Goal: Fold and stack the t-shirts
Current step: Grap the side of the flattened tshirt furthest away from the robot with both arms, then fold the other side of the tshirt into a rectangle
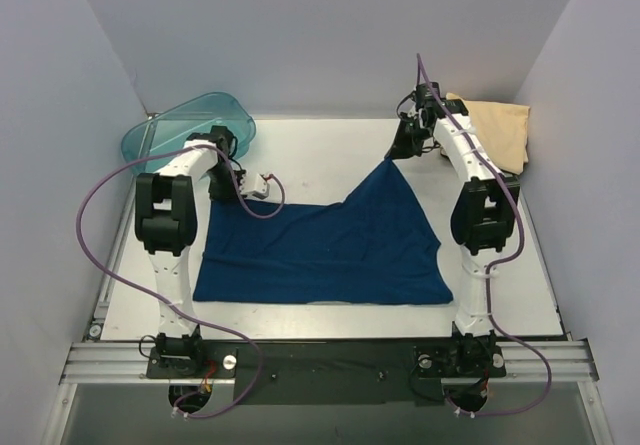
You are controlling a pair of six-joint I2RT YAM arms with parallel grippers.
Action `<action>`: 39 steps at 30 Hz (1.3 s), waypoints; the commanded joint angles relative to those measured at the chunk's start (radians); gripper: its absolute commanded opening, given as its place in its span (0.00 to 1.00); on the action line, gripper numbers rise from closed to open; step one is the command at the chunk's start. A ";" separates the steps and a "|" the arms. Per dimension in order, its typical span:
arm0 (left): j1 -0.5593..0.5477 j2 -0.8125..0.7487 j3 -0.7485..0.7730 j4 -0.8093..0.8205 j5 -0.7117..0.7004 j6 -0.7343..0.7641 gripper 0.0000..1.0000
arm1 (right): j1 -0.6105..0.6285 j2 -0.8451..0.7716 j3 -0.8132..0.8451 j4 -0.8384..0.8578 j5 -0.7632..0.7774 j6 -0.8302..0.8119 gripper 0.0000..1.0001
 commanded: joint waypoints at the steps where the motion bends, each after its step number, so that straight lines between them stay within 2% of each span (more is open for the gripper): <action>1: -0.017 -0.002 -0.029 -0.009 -0.076 -0.019 0.00 | -0.004 -0.122 -0.035 -0.008 -0.029 -0.016 0.00; 4: -0.012 -0.039 -0.033 0.021 -0.103 -0.094 0.00 | -0.012 -0.209 -0.101 -0.013 -0.043 -0.034 0.00; 7: -0.002 -0.158 -0.078 0.109 -0.105 -0.173 0.00 | -0.019 -0.310 -0.248 -0.020 -0.063 -0.068 0.00; 12: -0.003 -0.414 -0.322 0.172 -0.080 -0.171 0.00 | -0.019 -0.571 -0.599 -0.037 -0.089 -0.074 0.00; 15: -0.006 -0.534 -0.398 0.147 -0.080 -0.190 0.00 | -0.033 -0.685 -0.767 -0.066 -0.080 -0.065 0.00; 18: -0.017 -0.605 -0.453 0.030 -0.057 -0.191 0.00 | -0.045 -0.813 -0.938 -0.082 -0.049 -0.039 0.00; 21: -0.050 -0.649 -0.597 0.011 -0.066 -0.178 0.00 | -0.044 -0.877 -1.092 -0.045 -0.069 -0.004 0.00; 26: -0.064 -0.668 -0.749 0.113 -0.109 -0.189 0.00 | -0.065 -0.900 -1.204 -0.023 -0.022 0.019 0.00; 30: -0.060 -0.648 -0.832 0.190 -0.182 -0.175 0.00 | -0.076 -0.894 -1.246 -0.017 -0.051 0.015 0.00; 39: -0.064 -0.585 -0.770 0.197 -0.191 -0.201 0.00 | -0.056 -0.907 -1.280 -0.045 -0.077 0.044 0.00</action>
